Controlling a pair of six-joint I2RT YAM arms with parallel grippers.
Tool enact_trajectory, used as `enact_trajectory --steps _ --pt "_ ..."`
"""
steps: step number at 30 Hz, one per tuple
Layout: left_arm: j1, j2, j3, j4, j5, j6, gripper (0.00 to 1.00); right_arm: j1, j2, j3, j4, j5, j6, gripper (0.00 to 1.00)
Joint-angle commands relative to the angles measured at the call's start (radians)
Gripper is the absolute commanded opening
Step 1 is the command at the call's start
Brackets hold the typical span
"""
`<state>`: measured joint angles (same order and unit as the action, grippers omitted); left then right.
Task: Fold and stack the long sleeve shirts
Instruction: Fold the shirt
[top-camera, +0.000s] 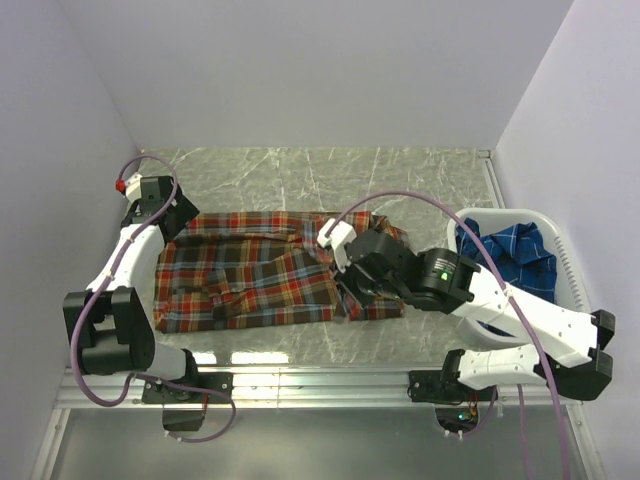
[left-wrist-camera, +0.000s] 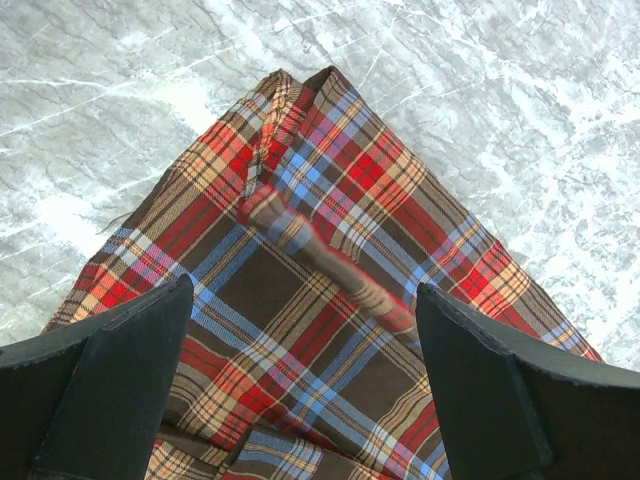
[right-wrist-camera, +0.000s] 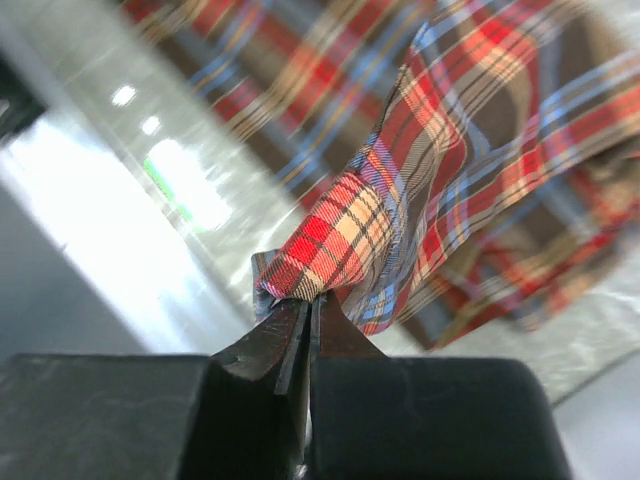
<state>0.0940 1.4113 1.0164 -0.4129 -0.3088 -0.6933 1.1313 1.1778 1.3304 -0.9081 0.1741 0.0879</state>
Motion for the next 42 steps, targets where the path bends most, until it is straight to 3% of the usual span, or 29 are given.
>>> enact_trajectory --steps 1,11,15,25,32,42 --pt "0.003 -0.034 0.014 0.006 -0.009 0.003 0.99 0.022 -0.053 -0.033 -0.051 -0.171 0.044 0.00" --pt "0.000 0.001 0.017 0.014 0.030 0.015 0.99 0.028 -0.035 -0.082 -0.078 -0.286 0.020 0.00" --pt "-0.013 0.006 0.048 0.011 0.100 0.000 0.98 0.028 -0.017 -0.089 -0.088 -0.260 0.009 0.00" --pt "-0.088 0.204 0.185 0.078 0.175 -0.078 0.83 0.027 0.005 -0.126 -0.012 -0.217 -0.002 0.00" --pt "-0.088 0.298 0.111 0.132 0.183 -0.133 0.78 0.027 0.006 -0.168 0.038 -0.200 0.004 0.00" --pt "-0.112 0.225 -0.088 0.102 0.105 -0.224 0.75 0.027 0.005 -0.178 0.060 -0.208 0.004 0.00"
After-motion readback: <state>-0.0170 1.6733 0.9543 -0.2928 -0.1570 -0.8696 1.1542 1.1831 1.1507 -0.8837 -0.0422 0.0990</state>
